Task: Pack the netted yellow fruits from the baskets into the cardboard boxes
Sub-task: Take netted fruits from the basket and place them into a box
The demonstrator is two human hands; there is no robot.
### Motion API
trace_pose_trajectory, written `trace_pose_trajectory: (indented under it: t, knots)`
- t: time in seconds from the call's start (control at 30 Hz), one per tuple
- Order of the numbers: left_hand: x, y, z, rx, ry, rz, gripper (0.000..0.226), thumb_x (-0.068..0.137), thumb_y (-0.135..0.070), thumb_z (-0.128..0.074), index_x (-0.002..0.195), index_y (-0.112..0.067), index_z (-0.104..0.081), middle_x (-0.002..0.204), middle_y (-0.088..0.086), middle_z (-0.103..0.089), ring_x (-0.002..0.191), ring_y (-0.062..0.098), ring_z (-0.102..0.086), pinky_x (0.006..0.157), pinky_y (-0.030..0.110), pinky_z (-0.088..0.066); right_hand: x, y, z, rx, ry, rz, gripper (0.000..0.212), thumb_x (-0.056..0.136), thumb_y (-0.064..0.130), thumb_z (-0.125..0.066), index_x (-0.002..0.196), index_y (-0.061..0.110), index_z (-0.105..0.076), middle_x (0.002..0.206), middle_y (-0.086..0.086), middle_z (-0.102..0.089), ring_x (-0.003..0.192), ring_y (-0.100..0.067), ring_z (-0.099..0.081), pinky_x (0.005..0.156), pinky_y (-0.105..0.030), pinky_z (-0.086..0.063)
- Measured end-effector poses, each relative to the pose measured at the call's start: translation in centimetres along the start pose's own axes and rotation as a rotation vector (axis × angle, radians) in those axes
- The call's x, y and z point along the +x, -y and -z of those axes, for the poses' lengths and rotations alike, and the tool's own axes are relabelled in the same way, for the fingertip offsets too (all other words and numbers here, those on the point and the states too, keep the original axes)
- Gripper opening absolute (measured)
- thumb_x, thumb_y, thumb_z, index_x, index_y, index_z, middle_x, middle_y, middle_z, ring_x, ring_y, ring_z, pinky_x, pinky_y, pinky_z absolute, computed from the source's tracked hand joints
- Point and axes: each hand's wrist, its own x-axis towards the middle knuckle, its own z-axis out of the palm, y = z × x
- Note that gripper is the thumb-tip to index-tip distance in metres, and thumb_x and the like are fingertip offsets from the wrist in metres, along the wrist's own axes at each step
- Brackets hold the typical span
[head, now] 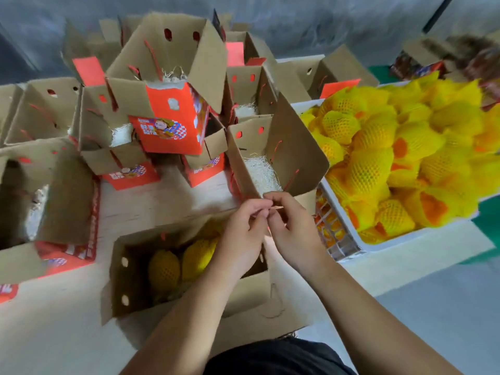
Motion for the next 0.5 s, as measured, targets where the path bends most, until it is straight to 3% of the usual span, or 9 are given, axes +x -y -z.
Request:
trace_pose_trajectory:
  t: [0.1,0.17,0.23,0.3,0.4,0.5]
  knots:
    - [1.4,-2.6,-5.2,-0.038,0.020,-0.048,0.031,0.100,-0.018,-0.052,0.109,-0.041,-0.069,0.114,-0.022,-0.072,0.113,-0.005,-0.064,0.091,0.008,-0.046,1.1,-1.8,5.0,0.028,-0.136,0.073,0.033,0.094,0.007,-0.058,0.126,0.014,-0.064,0.117,0.004,-0.068,0.108,-0.008,-0.063,0.089,-0.029,-0.053]
    - [2.4,-3.8,-8.4,-0.021,0.046,-0.075,0.032,0.095,-0.023,-0.051,0.110,-0.045,-0.068,0.115,-0.023,-0.071,0.114,-0.004,-0.064,0.095,0.012,-0.048,2.1,-3.2,8.5,-0.047,-0.214,0.181,0.036,0.088,0.006,-0.059,0.123,0.013,-0.065,0.116,0.000,-0.065,0.110,-0.014,-0.061,0.093,-0.035,-0.050]
    - [3.3,-4.7,-11.9,0.015,0.083,-0.092,0.033,0.094,-0.024,-0.053,0.115,-0.046,-0.067,0.118,-0.021,-0.072,0.116,-0.002,-0.064,0.099,0.020,-0.050,2.9,-5.1,12.1,-0.246,-0.295,0.245,0.041,0.085,0.011,-0.062,0.126,0.017,-0.064,0.124,-0.003,-0.059,0.116,-0.023,-0.055,0.098,-0.042,-0.045]
    - [3.8,-4.9,-13.5,-0.010,0.085,-0.061,0.032,0.093,-0.026,-0.055,0.118,-0.042,-0.068,0.118,-0.018,-0.073,0.116,0.001,-0.065,0.098,0.022,-0.050,3.5,-6.0,13.8,-0.495,-0.367,0.179,0.049,0.085,0.026,-0.062,0.134,0.027,-0.060,0.138,-0.005,-0.050,0.122,-0.030,-0.048,0.099,-0.046,-0.040]
    - [4.1,-5.4,-16.1,-0.081,0.046,0.016,0.026,0.091,-0.033,-0.057,0.112,-0.044,-0.069,0.113,-0.021,-0.072,0.110,-0.001,-0.066,0.087,0.013,-0.049,4.8,-7.3,16.1,-0.640,-0.202,-0.042,0.057,0.090,0.044,-0.059,0.145,0.039,-0.048,0.155,-0.004,-0.032,0.131,-0.038,-0.038,0.101,-0.053,-0.040]
    - [4.3,-6.2,-17.8,-0.112,-0.011,0.123,0.023,0.088,-0.041,-0.059,0.107,-0.051,-0.068,0.112,-0.023,-0.070,0.105,-0.009,-0.064,0.079,0.008,-0.048,5.8,-8.4,17.4,-0.570,-0.074,0.021,0.051,0.088,0.037,-0.072,0.134,0.028,-0.051,0.145,-0.009,-0.033,0.121,-0.042,-0.047,0.094,-0.051,-0.049]
